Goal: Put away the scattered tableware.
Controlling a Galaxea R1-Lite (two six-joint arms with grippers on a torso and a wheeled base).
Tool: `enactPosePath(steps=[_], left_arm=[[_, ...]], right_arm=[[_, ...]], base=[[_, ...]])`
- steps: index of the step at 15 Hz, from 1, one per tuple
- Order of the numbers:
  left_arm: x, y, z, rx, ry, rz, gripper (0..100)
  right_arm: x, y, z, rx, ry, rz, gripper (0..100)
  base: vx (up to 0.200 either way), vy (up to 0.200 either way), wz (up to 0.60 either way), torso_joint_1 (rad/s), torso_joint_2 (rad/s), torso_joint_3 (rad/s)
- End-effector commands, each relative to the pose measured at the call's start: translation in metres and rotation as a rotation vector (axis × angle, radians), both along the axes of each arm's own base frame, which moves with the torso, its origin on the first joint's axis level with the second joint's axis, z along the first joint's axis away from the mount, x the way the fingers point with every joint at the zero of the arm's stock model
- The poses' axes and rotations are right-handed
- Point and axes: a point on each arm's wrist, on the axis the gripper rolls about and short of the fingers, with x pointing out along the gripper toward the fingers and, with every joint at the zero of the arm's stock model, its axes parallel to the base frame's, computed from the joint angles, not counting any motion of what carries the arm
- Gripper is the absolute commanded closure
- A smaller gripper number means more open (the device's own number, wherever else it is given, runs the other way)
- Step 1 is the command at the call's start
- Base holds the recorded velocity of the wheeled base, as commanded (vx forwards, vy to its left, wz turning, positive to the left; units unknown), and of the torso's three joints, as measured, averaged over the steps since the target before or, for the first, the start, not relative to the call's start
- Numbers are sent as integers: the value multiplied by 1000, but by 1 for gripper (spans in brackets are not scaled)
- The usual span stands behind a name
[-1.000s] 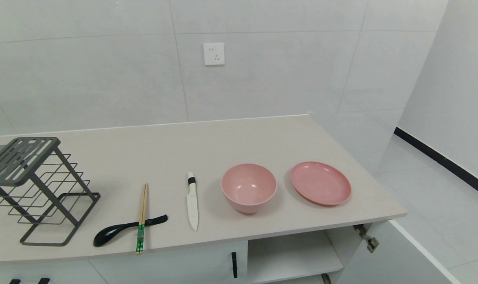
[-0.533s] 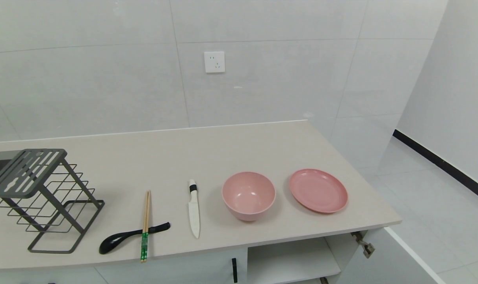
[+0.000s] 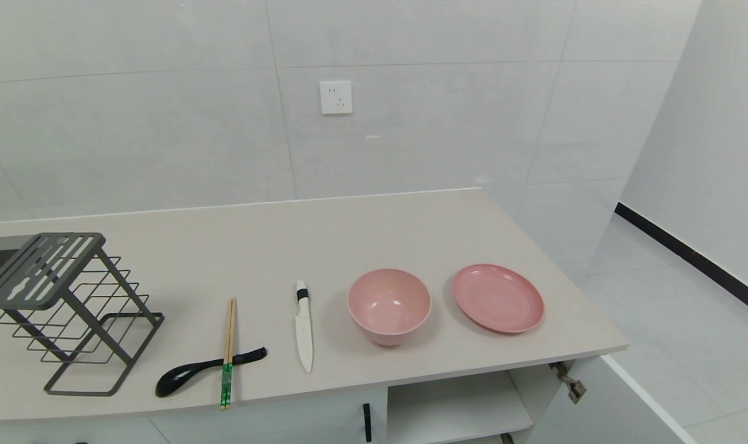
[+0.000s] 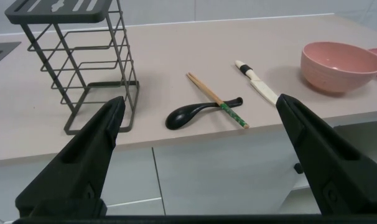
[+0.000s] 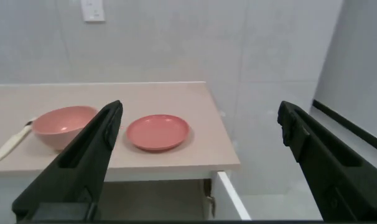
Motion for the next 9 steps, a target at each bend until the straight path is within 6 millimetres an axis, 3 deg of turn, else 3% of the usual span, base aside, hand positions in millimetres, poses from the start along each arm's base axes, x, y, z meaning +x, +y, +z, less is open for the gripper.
enactPosePath(steps=[1,4,9], left_arm=[[0,0,0,2,1,-1,0],[0,0,0,5,0,-1,0],[0,0,0,6,0,1,0]], right_arm=[[1,2,21,-12,57,96,0],[22,4,60,-69,163,161,0],[75,6,59,-85,444,220,0]], base=[[0,0,0,0,0,0],[0,0,0,0,0,0],[0,0,0,0,0,0]])
